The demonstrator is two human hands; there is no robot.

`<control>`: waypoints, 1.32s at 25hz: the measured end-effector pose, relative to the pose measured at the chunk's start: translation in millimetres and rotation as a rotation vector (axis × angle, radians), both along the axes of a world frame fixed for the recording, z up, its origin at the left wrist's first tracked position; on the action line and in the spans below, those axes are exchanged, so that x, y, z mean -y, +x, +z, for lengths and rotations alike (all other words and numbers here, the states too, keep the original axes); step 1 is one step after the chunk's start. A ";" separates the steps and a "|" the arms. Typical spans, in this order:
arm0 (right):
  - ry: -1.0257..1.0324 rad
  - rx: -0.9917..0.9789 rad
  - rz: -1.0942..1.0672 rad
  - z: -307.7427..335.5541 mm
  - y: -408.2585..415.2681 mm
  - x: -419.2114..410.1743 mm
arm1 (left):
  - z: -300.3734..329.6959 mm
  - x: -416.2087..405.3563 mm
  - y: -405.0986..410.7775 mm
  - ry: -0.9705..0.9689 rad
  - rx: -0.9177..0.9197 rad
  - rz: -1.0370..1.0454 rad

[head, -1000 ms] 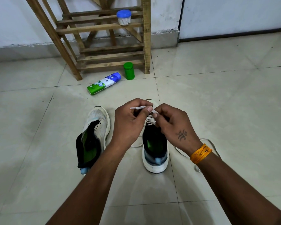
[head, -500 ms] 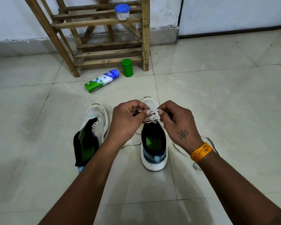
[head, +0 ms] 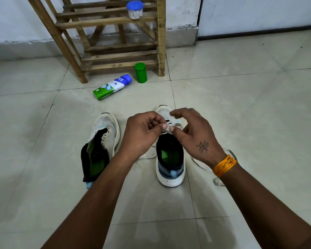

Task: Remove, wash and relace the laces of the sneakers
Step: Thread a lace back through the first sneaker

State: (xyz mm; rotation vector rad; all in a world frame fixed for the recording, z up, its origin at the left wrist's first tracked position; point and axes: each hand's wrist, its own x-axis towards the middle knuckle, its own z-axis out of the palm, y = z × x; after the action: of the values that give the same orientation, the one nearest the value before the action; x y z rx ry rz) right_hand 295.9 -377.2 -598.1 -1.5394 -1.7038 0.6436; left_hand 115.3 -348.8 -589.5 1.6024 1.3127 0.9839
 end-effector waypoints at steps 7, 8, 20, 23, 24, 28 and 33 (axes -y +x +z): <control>-0.166 -0.349 0.021 -14.3 1.8 -0.6 | -19.6 5.2 -3.2 0.034 -0.245 0.050; -0.174 -0.342 0.013 -16.6 3.4 -1.7 | -25.5 7.5 -4.9 0.031 -0.325 0.062; -0.165 -0.202 -0.058 -41.3 -15.7 -11.9 | -38.1 11.4 -12.1 -0.454 0.121 0.251; -0.147 -0.157 -0.084 -43.1 -22.4 -11.8 | -39.5 8.4 -14.3 -0.552 0.219 0.252; -0.140 -0.145 -0.089 -43.6 -24.8 -11.9 | -39.5 8.4 -14.6 -0.564 0.238 0.257; -0.134 -0.117 -0.113 -46.5 -34.0 -10.6 | -39.7 9.9 -13.4 -0.567 0.260 0.256; -0.222 -0.115 -0.143 -43.2 -37.4 -12.2 | -38.9 12.9 -10.2 -0.448 0.143 0.255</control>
State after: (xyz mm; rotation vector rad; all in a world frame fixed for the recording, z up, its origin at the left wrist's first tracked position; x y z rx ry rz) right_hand 258.5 -365.1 -641.3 -1.7245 -1.4609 0.8520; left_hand 105.2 -361.6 -628.3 1.0283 1.5329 0.8574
